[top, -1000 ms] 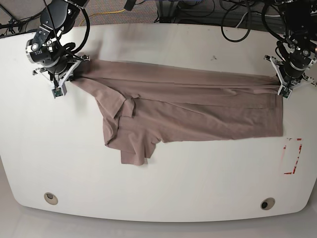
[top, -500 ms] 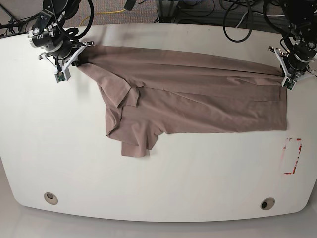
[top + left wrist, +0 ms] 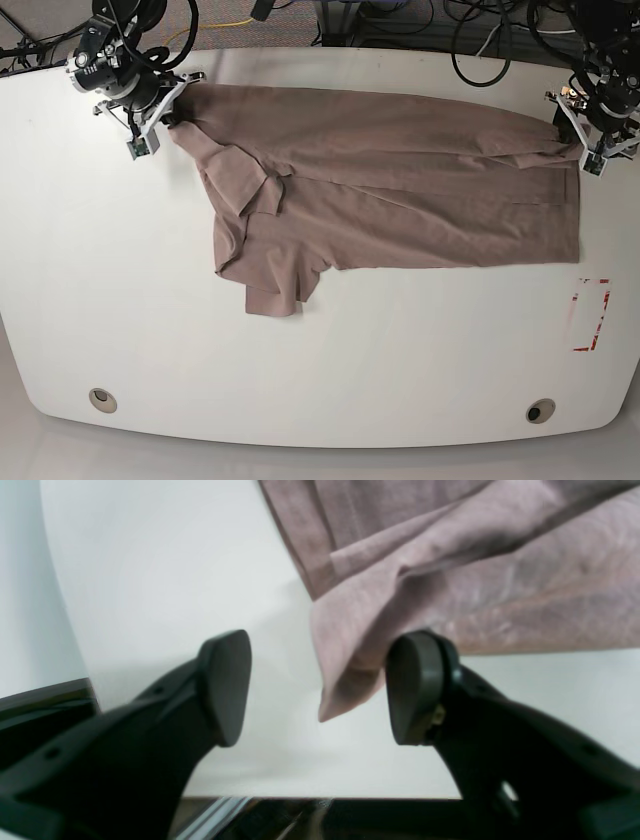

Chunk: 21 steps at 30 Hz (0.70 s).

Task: Fold the T-shirt properly
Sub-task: 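Drag the stretched shirt across the table with both grippers and lay it down, then release the shirt and move both grippers to its lower edge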

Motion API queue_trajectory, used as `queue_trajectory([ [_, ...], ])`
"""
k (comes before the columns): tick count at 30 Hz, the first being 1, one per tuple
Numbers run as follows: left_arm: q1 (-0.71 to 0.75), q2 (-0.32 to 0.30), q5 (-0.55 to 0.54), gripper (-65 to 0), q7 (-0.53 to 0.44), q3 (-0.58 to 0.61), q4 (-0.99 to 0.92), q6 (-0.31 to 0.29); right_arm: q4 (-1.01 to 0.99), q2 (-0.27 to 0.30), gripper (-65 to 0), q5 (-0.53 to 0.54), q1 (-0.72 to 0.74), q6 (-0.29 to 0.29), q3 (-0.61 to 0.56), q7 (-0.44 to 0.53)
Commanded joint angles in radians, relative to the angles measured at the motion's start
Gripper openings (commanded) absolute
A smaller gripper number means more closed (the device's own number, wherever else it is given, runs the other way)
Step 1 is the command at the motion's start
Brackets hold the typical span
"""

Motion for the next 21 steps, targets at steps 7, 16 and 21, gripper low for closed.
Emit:
queue_trajectory([
  [7,-0.096,-0.022,-0.155,-27.1,0.085,-0.062,-0.019,0.007,0.019,0.006,-64.4,0.010,0.009,-0.001,0.004,0.008],
  [16,-0.141,-0.025,-0.159,-27.1,0.208,-0.023,-0.043,0.007,0.019,0.006,-64.4,0.006,0.026,-0.001,0.004,0.008],
  [21,-0.164,-0.023,-0.159,-27.1,0.225,-0.058,-0.046,0.007,0.019,0.004,-64.4,0.004,0.031,-0.001,0.004,0.008],
])
